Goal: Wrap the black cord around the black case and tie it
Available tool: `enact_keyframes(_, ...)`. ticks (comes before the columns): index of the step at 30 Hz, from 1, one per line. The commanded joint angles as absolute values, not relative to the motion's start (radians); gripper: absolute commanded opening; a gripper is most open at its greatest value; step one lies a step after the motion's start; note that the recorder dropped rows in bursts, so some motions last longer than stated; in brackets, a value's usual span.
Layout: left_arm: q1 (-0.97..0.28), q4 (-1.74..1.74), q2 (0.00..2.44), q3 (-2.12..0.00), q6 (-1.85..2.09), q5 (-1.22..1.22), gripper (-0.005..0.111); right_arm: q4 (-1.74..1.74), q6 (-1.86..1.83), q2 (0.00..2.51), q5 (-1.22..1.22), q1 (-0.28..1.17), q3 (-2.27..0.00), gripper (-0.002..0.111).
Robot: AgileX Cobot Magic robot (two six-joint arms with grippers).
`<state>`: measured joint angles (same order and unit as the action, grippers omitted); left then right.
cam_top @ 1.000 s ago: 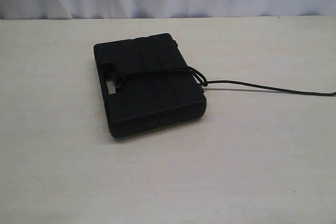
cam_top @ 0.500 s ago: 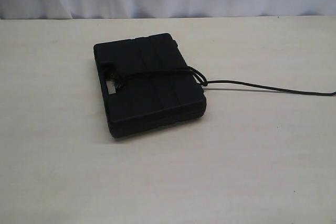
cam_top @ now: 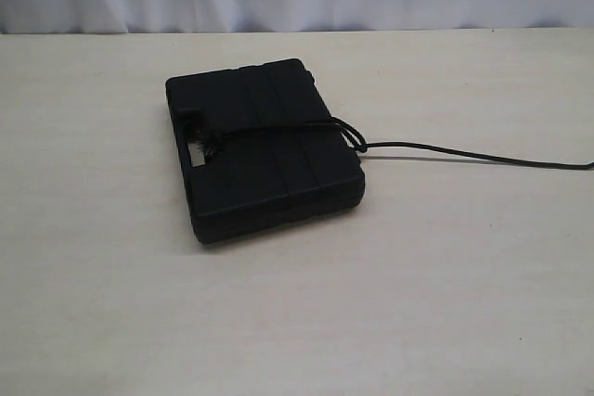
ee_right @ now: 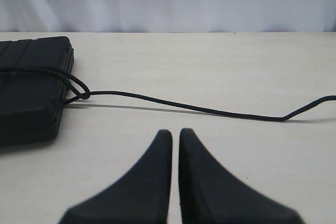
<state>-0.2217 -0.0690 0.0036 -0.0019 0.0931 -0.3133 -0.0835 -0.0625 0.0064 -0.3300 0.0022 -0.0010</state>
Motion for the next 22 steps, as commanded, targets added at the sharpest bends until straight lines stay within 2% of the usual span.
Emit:
enact_keyframes(1, -0.219, -0.081, 0.000, 0.000, 0.094, -0.305, 0.000, -0.086, -0.063, 0.000, -0.327, 0.002, 0.000, 0.004)
enact_keyframes(22, -0.219, -0.063, 0.000, 0.000, 0.094, -0.305, 0.000, -0.086, -0.063, 0.000, -0.327, 0.002, 0.000, 0.004)
